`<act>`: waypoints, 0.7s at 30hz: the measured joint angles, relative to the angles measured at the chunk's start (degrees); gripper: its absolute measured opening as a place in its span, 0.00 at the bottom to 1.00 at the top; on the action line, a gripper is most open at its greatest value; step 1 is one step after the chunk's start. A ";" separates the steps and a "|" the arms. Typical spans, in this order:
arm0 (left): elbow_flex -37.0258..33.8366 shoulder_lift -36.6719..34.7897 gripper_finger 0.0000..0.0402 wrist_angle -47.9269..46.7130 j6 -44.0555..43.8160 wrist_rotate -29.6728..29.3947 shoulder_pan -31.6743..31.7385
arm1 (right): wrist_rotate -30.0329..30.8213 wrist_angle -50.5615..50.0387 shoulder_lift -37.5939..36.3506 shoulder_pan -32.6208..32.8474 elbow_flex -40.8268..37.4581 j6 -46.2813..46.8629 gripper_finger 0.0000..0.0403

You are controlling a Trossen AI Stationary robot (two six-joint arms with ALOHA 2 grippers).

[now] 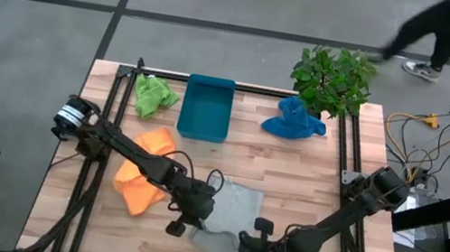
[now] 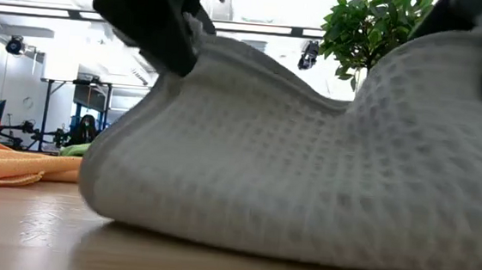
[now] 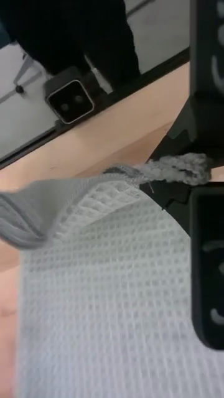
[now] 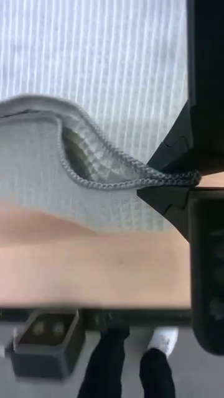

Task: Fold microfiber towels
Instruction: Fold the grey microfiber cloth

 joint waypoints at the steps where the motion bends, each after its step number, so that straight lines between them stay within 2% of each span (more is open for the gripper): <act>1: -0.11 -0.64 0.00 0.36 0.56 -0.78 0.27 | 0.00 -0.54 -0.48 -0.53 -0.07 0.00 0.02; 7: -2.45 -3.99 0.00 -0.25 1.58 -2.87 3.33 | -0.53 -2.09 -3.25 -3.82 -1.90 -1.09 0.02; 16: -5.53 -5.37 0.00 -0.49 4.74 -3.41 7.66 | -0.82 -1.85 -10.66 -9.24 -9.73 -0.31 0.02; 21: -6.16 -5.37 0.00 -0.02 6.07 -5.60 9.33 | -1.97 -1.88 -14.18 -11.81 -14.67 0.28 0.02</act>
